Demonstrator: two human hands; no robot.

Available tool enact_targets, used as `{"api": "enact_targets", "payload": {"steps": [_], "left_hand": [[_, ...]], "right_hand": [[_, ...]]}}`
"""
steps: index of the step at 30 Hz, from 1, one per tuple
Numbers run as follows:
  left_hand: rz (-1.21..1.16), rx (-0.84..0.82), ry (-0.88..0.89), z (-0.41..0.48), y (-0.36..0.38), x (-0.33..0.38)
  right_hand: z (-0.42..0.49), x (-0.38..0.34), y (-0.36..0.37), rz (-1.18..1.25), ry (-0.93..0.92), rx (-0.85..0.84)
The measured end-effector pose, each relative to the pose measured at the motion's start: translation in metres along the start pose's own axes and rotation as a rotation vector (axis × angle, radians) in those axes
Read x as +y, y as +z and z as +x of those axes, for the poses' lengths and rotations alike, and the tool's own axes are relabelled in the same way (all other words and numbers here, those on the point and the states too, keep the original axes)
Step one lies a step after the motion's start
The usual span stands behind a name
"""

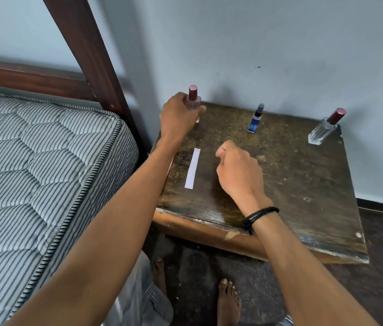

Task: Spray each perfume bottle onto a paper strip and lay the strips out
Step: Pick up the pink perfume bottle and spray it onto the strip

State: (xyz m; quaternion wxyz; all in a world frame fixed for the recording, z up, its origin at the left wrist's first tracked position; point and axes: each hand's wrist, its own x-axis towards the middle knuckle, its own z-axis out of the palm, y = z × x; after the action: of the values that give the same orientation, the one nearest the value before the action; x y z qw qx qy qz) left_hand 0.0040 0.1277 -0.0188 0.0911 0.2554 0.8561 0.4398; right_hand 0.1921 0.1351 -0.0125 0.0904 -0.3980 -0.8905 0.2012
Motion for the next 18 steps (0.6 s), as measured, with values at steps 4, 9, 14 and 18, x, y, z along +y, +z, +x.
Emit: {"api": "enact_targets", "payload": {"steps": [4,9,14,18], "left_hand": [[-0.035,-0.001,-0.004,-0.004,-0.015,0.001],[-0.198,-0.037,-0.004,-0.033,-0.043,0.004],[-0.301,-0.159,0.016,-0.074,-0.058,-0.006],[-0.366,-0.148,0.007,-0.09,-0.06,-0.01]], "right_hand": [[0.0,0.001,0.001,0.063,-0.034,-0.018],[0.004,0.002,0.007,0.111,-0.113,0.1],[0.006,-0.004,0.005,0.458,-0.112,0.209],[0.01,-0.006,-0.001,0.793,-0.055,0.08]]}}
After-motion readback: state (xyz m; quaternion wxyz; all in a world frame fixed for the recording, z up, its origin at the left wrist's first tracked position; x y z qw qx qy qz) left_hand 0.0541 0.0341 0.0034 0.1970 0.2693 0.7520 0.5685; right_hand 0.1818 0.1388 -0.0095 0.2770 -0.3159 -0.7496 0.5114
